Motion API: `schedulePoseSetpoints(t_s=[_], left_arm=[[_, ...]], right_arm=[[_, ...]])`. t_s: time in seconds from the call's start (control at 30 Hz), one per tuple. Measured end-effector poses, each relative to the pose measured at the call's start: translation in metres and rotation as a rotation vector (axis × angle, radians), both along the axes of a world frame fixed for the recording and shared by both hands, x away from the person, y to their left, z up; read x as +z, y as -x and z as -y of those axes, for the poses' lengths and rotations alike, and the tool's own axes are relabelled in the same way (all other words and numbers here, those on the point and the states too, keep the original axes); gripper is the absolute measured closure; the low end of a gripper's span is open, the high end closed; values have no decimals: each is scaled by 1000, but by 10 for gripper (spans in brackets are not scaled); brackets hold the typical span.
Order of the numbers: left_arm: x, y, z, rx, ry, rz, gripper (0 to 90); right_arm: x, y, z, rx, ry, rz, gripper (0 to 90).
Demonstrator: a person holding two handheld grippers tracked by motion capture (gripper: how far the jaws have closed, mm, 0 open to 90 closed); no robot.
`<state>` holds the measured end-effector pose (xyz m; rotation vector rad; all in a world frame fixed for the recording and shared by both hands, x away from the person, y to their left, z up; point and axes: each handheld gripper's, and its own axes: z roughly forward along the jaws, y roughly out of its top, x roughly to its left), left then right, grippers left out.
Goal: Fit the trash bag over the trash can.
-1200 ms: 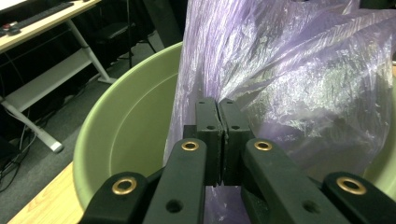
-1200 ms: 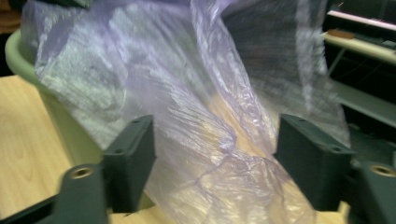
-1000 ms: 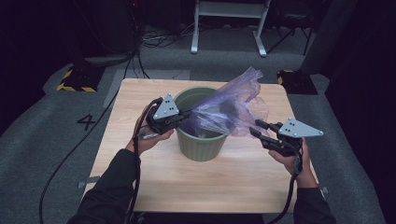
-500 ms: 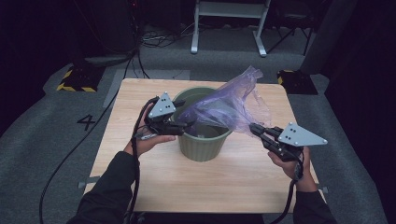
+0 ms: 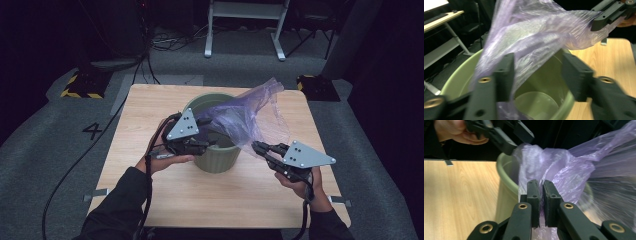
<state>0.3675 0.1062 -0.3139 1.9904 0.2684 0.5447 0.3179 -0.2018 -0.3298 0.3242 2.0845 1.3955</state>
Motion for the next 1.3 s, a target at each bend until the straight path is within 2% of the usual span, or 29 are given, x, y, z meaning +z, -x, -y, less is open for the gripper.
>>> schedulePoseSetpoints(t_s=[0.1, 0.17, 0.27, 0.4, 0.5, 0.6, 0.67, 0.7, 0.73, 0.83, 0.9, 1.0, 1.1, 1.17, 1.3], left_arm=[[-1, 1, 2, 21, -41, 20, 664], [-3, 1, 0, 23, -37, 25, 771], [-4, 1, -5, 16, -32, 30, 884], [-6, 3, -11, 23, -26, 34, 898], [-8, 6, -16, 30, 2, 20, 887], [-8, 9, -15, 39, 12, 2, 525], [-9, 12, -11, 31, 3, -11, 344], [-9, 14, -8, 34, -1, -4, 257], [-9, 15, -5, 38, -7, 13, 234], [-7, 15, 5, 17, -16, 21, 210], [-6, 15, 10, 23, -37, 27, 280], [-6, 12, 12, 35, -42, 35, 608], [-6, 10, 8, 23, -31, 40, 816], [-7, 9, 4, 18, -23, 37, 883], [-10, 12, -6, 20, -19, 43, 896]], right_arm=[[-2, 3, -6, 18, 14, 1, 847], [-3, 5, -9, 28, 20, -2, 833], [-6, 9, -11, 35, 19, -10, 822], [-7, 11, -13, 47, 13, -15, 829], [-8, 12, -15, 51, 7, -18, 845], [-9, 13, -18, 57, 8, -18, 852], [-10, 13, -20, 58, 9, -19, 852], [-10, 13, -21, 60, 9, -24, 852], [-11, 13, -22, 65, 9, -25, 852], [-11, 14, -25, 81, 7, -28, 850], [-11, 15, -26, 88, 6, -23, 849], [-9, 17, -28, 98, 6, -23, 843], [-9, 19, -27, 102, -1, -21, 835], [-9, 21, -27, 105, -6, -23, 817], [-10, 25, -26, 100, -12, -25, 730]])
